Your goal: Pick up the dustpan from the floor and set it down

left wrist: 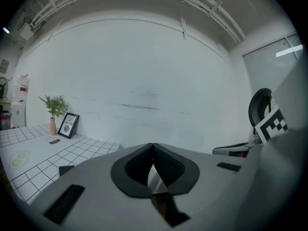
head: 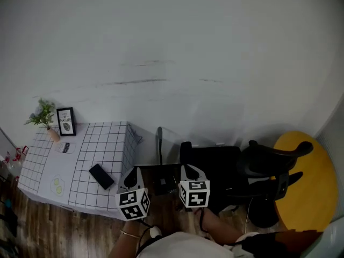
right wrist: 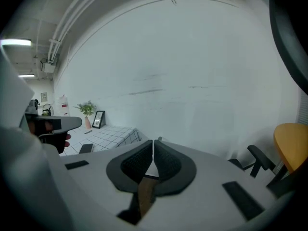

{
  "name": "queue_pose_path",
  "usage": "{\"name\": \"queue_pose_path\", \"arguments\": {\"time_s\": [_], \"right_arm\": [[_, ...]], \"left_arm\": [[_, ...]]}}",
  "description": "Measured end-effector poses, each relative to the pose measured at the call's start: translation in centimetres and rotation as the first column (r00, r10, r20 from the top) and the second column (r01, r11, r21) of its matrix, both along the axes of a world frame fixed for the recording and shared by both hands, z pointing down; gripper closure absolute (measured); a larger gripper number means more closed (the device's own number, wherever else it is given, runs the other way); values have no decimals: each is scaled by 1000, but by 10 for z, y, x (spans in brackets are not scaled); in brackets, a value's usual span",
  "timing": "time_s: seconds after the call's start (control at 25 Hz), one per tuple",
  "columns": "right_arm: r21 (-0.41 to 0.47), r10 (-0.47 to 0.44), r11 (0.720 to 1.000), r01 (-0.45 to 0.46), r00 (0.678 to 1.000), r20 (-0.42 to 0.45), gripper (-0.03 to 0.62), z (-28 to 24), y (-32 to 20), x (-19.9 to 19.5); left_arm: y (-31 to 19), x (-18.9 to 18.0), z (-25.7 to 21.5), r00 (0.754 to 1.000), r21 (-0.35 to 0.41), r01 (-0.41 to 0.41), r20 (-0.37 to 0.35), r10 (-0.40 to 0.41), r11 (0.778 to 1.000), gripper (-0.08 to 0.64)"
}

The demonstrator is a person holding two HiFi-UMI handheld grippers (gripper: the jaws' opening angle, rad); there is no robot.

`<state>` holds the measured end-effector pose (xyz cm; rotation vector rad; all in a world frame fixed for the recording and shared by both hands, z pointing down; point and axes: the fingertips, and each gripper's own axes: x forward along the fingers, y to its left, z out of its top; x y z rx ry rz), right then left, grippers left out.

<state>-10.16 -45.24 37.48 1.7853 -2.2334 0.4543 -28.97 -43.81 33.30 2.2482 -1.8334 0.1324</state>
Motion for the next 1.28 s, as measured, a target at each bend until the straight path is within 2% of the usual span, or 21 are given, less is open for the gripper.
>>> {"name": "queue_pose_path", "arguments": {"time_s": [0.28,0.52,1.28], "right_arm": [[-26,-16,1000,17,999,27,554,1,0,-15],[-50,1,999,1,1000,25,560,5,-2,-7],[-74,-15,997,15,1000,-4,560,9,-7,-19]], "left_arm": [[-5,10,4,998,-20,-38,42,39,999,542],[-10,18,6,995,-25,-74,65,75,997,541],[-14,0,16,997,-51,-52,48,54,997,542]]}}
